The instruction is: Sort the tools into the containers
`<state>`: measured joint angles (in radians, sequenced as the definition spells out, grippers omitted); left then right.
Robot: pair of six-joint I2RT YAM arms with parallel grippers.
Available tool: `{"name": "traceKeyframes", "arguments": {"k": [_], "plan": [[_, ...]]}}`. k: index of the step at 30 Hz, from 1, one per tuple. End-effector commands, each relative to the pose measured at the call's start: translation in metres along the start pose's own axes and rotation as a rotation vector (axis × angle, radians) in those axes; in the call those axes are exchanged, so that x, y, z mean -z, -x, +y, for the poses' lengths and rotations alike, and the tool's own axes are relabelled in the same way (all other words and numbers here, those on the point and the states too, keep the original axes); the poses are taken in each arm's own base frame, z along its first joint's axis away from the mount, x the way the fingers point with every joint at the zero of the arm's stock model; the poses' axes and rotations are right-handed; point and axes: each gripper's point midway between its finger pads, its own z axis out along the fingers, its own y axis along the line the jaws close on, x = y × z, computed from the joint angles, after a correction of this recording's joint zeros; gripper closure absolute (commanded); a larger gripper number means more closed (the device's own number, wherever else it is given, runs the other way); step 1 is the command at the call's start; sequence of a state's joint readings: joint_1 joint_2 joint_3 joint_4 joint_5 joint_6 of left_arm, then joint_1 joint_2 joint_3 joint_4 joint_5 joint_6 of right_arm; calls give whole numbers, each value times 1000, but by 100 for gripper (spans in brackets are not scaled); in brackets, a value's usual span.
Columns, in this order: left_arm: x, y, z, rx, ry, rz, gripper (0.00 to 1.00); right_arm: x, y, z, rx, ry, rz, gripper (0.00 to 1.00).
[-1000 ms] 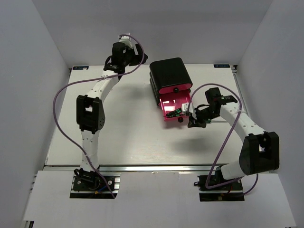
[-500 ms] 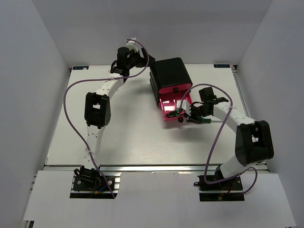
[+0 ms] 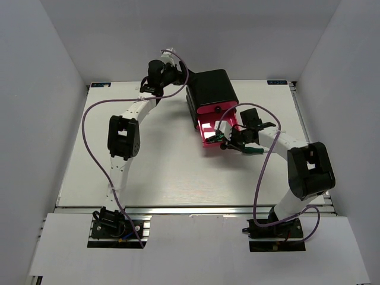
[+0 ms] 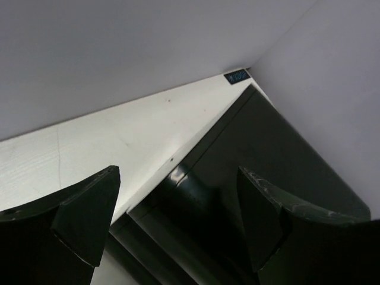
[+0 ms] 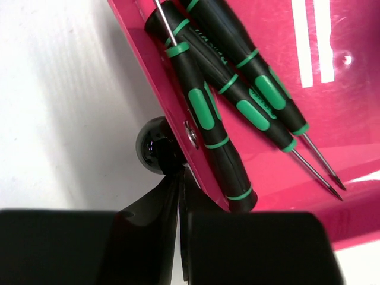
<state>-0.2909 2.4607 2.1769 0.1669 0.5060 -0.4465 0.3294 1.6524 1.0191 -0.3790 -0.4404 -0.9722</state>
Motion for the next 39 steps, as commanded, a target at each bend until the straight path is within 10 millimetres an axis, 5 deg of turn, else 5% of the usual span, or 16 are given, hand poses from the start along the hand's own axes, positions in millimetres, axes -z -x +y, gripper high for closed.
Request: {"name": "traceKeyframes", "arguments": {"k": [1, 19, 32, 39], "plan": [[-3, -6, -15, 0, -57, 28, 12, 6, 34, -41, 28, -135, -82, 92], [-6, -45, -28, 7, -108, 130, 15, 14, 70, -83, -10, -248, -173, 92], [-1, -58, -35, 8, -110, 160, 16, 2, 71, -143, -129, -481, -200, 84], [1, -61, -37, 11, -111, 165, 16, 6, 65, -157, -225, -633, -252, 78]]}}
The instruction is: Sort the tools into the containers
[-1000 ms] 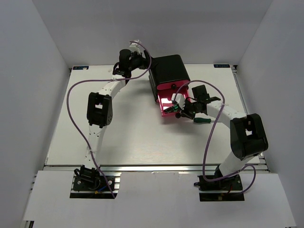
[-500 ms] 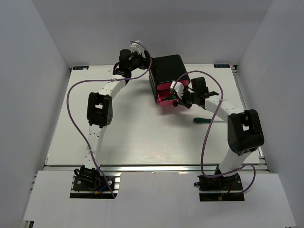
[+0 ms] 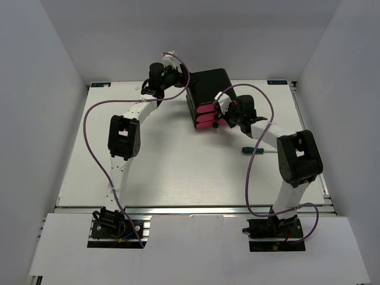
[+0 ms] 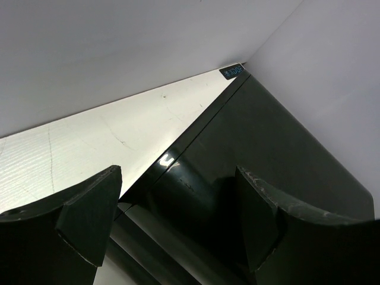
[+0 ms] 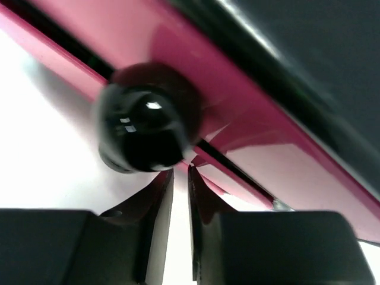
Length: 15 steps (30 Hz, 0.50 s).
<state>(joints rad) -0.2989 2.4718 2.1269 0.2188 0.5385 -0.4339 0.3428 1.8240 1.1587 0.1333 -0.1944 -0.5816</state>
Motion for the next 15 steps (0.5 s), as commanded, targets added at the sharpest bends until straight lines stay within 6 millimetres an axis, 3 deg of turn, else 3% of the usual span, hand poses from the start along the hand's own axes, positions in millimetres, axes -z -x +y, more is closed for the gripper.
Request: {"name": "traceKeyframes", "arguments": {"k": [1, 7, 8, 15], "plan": [[1, -39, -37, 24, -77, 139, 16, 2, 24, -26, -57, -164, -114, 76], [0, -38, -37, 29, -76, 133, 16, 11, 32, -21, -85, -189, -215, 63], [1, -37, -38, 28, -77, 131, 16, 10, 25, -15, -86, -182, -211, 61], [2, -33, -37, 30, -64, 122, 16, 25, 26, -21, -112, -213, -198, 64]]}}
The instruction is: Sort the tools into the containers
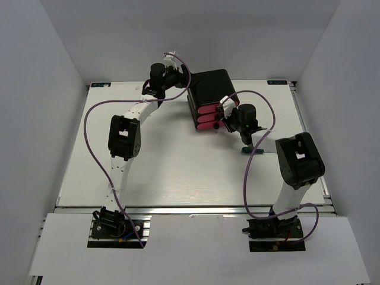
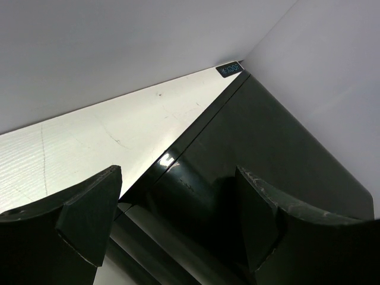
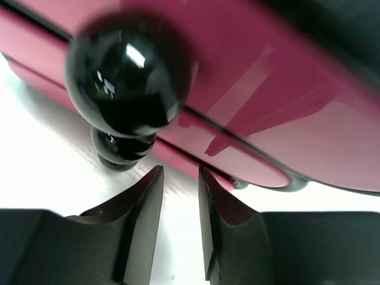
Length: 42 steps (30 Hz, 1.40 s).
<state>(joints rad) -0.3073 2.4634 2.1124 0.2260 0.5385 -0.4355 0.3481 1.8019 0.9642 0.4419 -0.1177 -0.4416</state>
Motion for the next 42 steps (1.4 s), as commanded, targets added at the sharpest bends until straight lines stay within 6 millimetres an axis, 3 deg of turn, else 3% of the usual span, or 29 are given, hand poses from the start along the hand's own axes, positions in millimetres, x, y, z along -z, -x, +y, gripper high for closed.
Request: {"name": "traceKeyframes", "arguments": {"k": [1, 7, 9, 10, 12, 14, 15, 19, 21, 28, 37, 42], "plan": [[3, -29, -31, 30, -49, 113, 15, 22, 43, -22, -16, -78, -113, 66], [5, -23, -28, 39, -35, 91, 14, 52, 21, -7, -73, 8, -71, 68], [8, -14, -24, 38, -16, 65, 12, 63, 20, 4, -116, 70, -89, 77], [10, -14, -21, 52, -6, 62, 12, 67, 12, 13, -141, 104, -79, 89], [14, -2, -13, 54, 22, 26, 11, 69, 3, 29, -239, 165, -49, 93], [18, 9, -11, 61, 44, -2, 11, 63, -4, 38, -337, 199, 1, 79], [20, 14, -7, 60, 53, -12, 11, 63, -7, 44, -414, 213, 29, 64], [22, 28, -5, 58, 55, -35, 11, 55, -3, 48, -562, 217, 15, 45], [23, 29, -5, 59, 56, -34, 10, 49, -4, 52, -628, 228, 22, 41], [22, 23, -4, 77, 52, -24, 11, 30, 7, 62, -828, 240, -1, 35], [22, 20, -2, 88, 61, -20, 11, -3, 18, 40, -1024, 68, -56, 32], [22, 17, -1, 93, 63, -13, 11, -24, 8, 34, -1033, 7, -46, 33]]}}
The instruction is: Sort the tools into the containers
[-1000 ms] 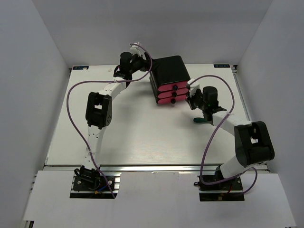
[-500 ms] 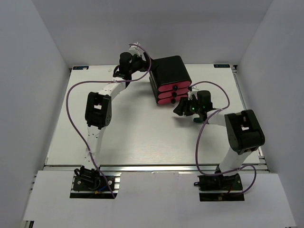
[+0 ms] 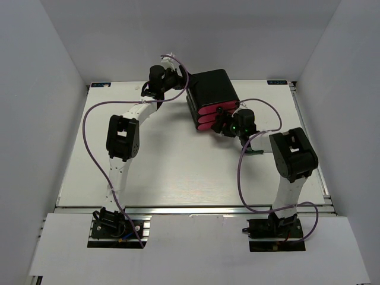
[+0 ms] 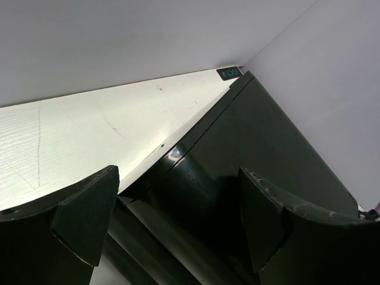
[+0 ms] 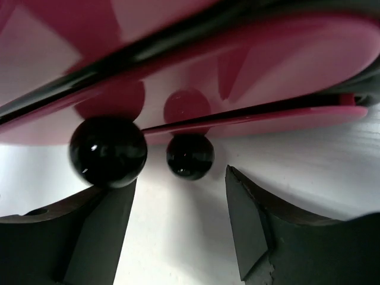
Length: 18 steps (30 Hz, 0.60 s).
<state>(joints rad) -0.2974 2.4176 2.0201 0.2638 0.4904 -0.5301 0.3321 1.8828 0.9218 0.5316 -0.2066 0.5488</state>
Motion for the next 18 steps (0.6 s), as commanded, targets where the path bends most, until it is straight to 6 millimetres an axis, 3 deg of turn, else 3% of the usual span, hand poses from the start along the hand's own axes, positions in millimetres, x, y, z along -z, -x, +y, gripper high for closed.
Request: {"name": "traceKeyframes", "arguments": {"k": [1, 5, 13, 18], "plan": [[12, 17, -9, -6, 9, 5, 11, -15, 28, 1, -32, -29, -107, 33], [12, 18, -9, -6, 10, 4, 11, -25, 33, -1, -38, -33, -131, 39], [11, 16, -8, 3, 10, 3, 11, -20, 36, 2, -34, -20, -148, 82], [10, 15, -7, 4, 7, 4, 11, -1, 16, -3, -31, -29, -121, 86]]}}
